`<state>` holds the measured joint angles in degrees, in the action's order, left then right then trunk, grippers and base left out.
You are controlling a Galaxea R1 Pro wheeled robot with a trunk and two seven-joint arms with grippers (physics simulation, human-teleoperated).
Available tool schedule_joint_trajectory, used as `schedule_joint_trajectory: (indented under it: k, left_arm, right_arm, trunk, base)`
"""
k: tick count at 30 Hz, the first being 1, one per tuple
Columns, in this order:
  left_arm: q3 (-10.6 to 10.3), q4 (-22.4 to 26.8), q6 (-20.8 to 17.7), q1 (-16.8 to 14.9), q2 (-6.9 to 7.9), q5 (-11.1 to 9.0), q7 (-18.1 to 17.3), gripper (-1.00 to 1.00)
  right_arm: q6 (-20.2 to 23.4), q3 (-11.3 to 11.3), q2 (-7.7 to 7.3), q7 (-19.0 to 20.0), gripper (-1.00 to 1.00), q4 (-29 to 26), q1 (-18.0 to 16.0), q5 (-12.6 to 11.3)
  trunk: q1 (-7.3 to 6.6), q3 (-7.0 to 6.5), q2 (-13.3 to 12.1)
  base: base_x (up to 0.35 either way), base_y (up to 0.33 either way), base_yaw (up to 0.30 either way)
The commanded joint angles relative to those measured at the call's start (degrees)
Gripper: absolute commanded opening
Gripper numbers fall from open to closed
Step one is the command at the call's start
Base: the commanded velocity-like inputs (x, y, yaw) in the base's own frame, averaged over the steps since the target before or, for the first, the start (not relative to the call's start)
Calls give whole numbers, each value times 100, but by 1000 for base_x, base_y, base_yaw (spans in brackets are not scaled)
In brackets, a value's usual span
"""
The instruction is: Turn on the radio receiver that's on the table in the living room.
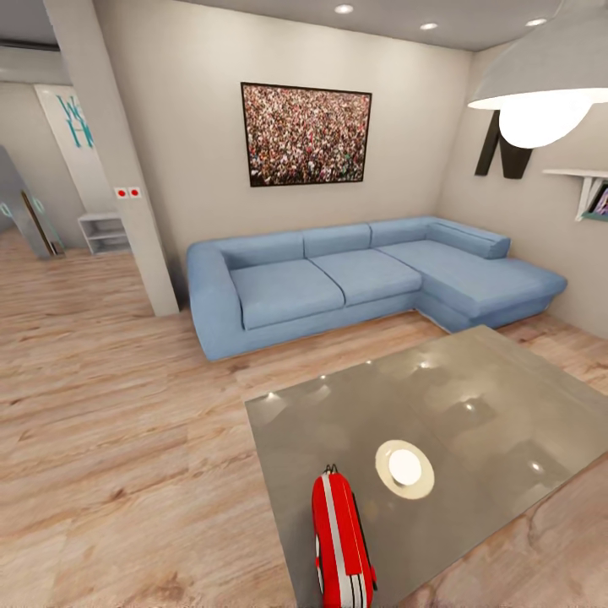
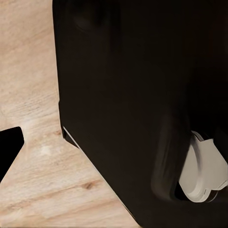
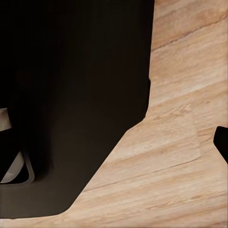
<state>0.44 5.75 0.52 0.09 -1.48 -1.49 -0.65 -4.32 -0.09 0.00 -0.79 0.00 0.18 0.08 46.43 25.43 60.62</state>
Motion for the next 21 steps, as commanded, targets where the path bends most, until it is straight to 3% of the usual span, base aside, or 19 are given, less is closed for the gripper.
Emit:
schedule_joint_trajectory:
  k: [1,21]
  left_arm:
    - [0,2,0,0,-1,0,0,100]
    - [-12,30,9,0,11,6,45,100]
  right_arm:
    - [1,0,0,0,100,0,0,0]
    - [-10,-2,-35,1,100,-7,0,-1]
  trunk:
    - [0,10,0]
    - [0,198,0]
  base:
    - [0,0,0]
    - [0,0,0]
